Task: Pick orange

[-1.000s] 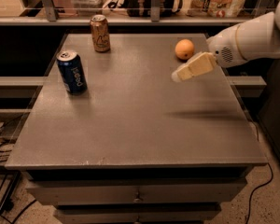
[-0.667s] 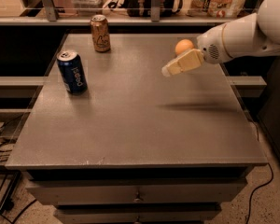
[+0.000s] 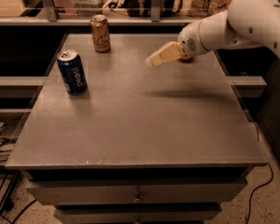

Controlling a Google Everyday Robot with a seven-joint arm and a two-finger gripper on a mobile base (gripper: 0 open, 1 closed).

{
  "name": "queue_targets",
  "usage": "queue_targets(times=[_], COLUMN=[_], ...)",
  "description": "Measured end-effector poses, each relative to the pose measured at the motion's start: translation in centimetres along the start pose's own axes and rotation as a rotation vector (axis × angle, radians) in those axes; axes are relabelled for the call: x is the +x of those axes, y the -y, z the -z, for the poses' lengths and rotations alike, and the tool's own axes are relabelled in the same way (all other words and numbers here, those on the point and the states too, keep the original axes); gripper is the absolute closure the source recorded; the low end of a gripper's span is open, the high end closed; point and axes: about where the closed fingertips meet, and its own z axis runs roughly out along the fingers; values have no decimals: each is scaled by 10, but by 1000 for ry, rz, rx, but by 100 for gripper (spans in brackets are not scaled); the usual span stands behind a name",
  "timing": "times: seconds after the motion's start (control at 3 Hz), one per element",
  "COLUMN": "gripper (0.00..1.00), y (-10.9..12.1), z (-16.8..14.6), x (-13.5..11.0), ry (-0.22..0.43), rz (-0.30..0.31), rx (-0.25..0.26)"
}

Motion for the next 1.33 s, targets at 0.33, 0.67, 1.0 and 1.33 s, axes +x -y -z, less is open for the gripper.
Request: queue_targets(times=[0.33,0.67,1.0,1.33], gripper=[0,0,0,0], y=[15,36,54,53], z=[-23,-24,-16,-16], x=[-3,-2,1,1], ry=[-6,-4,28,28], rz=[-22,-45,-77,-77], rx=[15,64,102,102])
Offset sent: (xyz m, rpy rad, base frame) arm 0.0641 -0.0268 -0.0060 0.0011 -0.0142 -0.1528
